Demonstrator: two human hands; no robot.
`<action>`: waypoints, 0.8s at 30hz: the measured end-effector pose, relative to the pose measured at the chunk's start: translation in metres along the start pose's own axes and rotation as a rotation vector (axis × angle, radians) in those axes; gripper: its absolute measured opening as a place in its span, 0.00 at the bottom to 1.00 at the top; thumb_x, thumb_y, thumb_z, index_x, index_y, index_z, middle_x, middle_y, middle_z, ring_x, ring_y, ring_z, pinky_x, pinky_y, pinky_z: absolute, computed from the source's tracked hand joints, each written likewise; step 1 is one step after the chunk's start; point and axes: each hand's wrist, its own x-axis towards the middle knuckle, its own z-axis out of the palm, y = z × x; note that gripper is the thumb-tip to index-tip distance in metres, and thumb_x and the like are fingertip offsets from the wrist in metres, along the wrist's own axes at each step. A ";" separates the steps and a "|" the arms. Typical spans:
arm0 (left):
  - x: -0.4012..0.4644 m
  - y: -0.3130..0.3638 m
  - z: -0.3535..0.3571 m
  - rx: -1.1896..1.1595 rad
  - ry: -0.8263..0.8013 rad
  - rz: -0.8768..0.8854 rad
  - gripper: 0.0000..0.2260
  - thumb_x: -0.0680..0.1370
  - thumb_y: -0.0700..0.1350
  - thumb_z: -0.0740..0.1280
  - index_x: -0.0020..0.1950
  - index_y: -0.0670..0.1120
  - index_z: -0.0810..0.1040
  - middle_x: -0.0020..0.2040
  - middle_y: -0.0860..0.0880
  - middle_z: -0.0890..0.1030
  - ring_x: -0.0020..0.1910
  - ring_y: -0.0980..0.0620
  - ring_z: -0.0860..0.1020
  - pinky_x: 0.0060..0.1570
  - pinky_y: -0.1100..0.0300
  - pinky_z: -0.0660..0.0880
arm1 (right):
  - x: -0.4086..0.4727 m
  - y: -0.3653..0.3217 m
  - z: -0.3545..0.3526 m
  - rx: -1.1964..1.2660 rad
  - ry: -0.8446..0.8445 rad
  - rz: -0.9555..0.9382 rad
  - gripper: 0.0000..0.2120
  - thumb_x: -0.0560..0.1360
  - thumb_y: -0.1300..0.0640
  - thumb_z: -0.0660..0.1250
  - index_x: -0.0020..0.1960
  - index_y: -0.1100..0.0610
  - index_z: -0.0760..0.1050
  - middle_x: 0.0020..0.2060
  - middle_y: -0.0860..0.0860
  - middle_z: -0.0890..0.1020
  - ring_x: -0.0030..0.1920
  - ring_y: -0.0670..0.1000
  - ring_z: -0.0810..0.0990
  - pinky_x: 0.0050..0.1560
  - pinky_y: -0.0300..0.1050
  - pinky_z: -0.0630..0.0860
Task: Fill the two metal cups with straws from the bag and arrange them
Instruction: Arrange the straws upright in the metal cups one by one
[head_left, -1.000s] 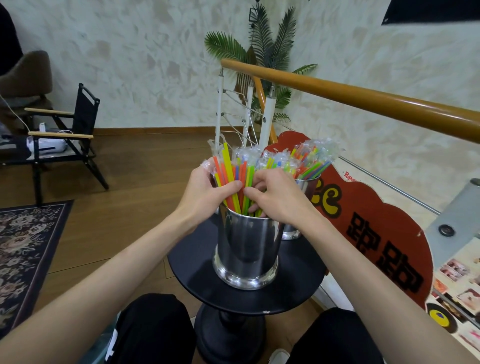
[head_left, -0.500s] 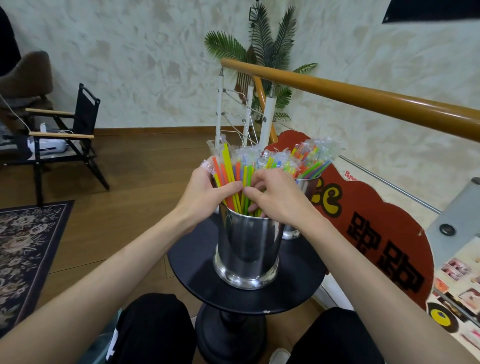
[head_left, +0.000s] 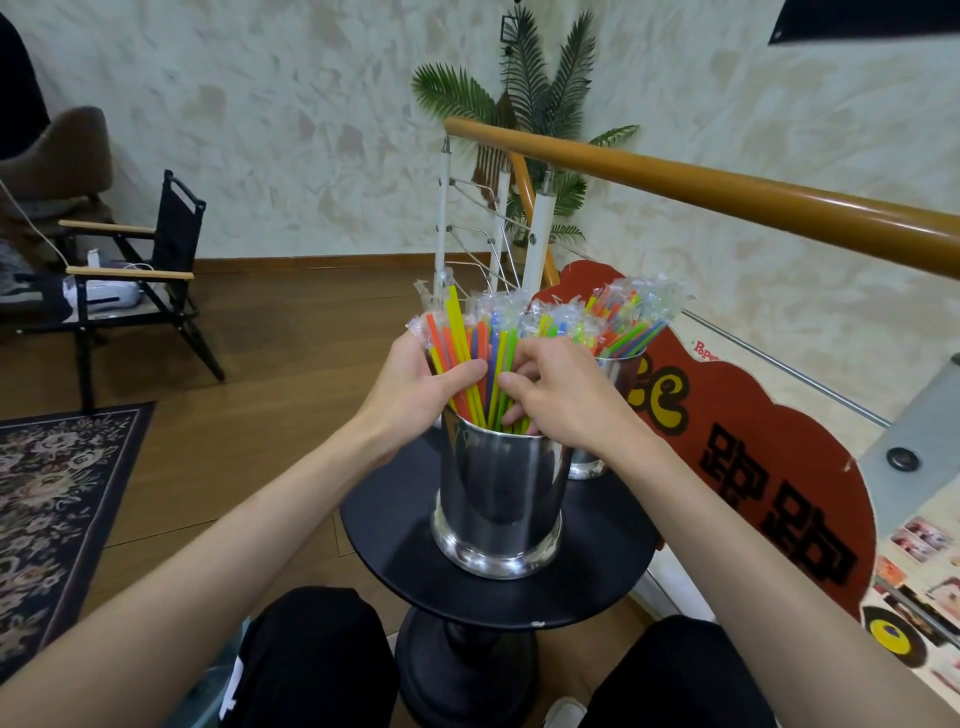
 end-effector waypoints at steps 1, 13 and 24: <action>0.000 0.000 0.000 0.002 0.003 -0.001 0.13 0.78 0.40 0.71 0.63 0.44 0.78 0.52 0.50 0.86 0.50 0.55 0.85 0.46 0.66 0.79 | 0.000 0.000 0.000 0.000 -0.001 0.001 0.11 0.83 0.60 0.65 0.41 0.55 0.72 0.37 0.54 0.84 0.34 0.45 0.86 0.30 0.37 0.79; 0.000 -0.001 -0.001 -0.007 -0.011 0.006 0.14 0.76 0.40 0.74 0.60 0.43 0.78 0.51 0.48 0.86 0.50 0.53 0.85 0.48 0.63 0.80 | 0.000 0.001 -0.002 0.044 -0.027 0.011 0.06 0.82 0.61 0.65 0.46 0.57 0.73 0.38 0.55 0.84 0.35 0.45 0.86 0.29 0.36 0.77; 0.001 -0.004 0.000 -0.016 -0.005 0.000 0.19 0.75 0.41 0.75 0.63 0.42 0.77 0.51 0.49 0.86 0.51 0.53 0.85 0.50 0.61 0.82 | -0.001 -0.001 -0.004 0.054 -0.046 -0.004 0.09 0.81 0.59 0.68 0.45 0.52 0.70 0.36 0.51 0.84 0.33 0.43 0.85 0.30 0.36 0.78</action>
